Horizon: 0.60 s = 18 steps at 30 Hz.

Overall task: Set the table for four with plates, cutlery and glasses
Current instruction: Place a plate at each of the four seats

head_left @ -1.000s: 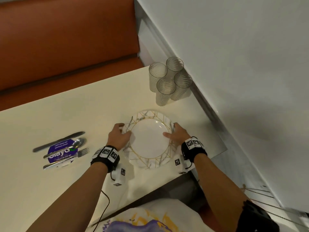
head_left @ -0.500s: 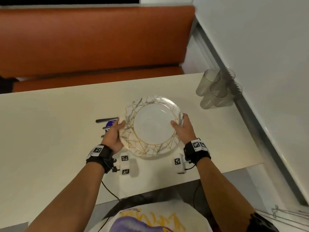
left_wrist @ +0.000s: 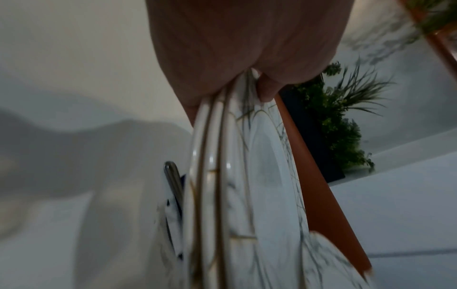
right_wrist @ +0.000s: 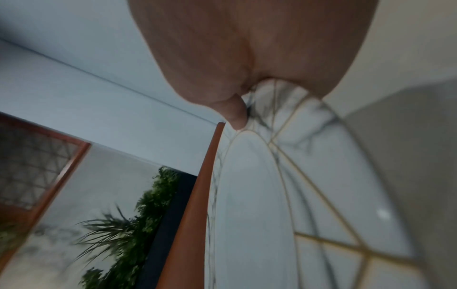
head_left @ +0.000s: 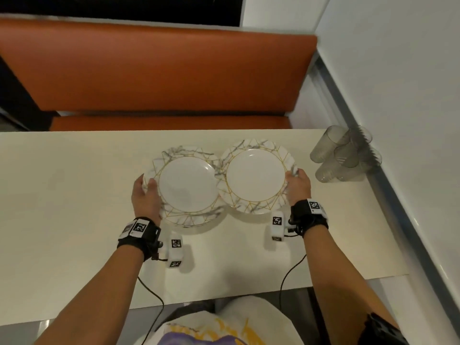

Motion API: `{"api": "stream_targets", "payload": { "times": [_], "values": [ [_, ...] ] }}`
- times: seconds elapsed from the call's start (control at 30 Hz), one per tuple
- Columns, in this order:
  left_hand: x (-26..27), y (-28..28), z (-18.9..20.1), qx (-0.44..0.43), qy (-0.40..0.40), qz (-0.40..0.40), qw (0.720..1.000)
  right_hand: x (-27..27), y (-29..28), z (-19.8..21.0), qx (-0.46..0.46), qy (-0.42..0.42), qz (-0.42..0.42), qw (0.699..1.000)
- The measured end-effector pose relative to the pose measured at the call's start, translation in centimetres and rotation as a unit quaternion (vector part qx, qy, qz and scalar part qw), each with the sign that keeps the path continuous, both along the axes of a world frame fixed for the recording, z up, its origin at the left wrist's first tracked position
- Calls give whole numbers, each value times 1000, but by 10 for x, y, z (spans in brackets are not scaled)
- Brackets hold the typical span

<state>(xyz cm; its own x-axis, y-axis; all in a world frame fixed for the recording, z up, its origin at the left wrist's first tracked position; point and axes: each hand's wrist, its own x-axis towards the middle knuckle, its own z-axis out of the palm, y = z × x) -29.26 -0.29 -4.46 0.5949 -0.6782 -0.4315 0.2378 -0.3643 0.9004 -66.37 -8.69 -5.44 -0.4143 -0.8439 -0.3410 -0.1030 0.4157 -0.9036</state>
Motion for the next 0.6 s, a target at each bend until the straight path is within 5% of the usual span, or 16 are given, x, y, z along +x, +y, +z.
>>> {"api": "stream_targets", "payload": {
  "times": [0.23, 0.6],
  "values": [
    [26, -5, 2, 3, -51, 124, 991, -26, -44, -44, 96, -35, -75, 992],
    [6, -12, 1, 14, -16, 214, 977, -1, -87, -70, 155, 63, -27, 985]
  ]
}}
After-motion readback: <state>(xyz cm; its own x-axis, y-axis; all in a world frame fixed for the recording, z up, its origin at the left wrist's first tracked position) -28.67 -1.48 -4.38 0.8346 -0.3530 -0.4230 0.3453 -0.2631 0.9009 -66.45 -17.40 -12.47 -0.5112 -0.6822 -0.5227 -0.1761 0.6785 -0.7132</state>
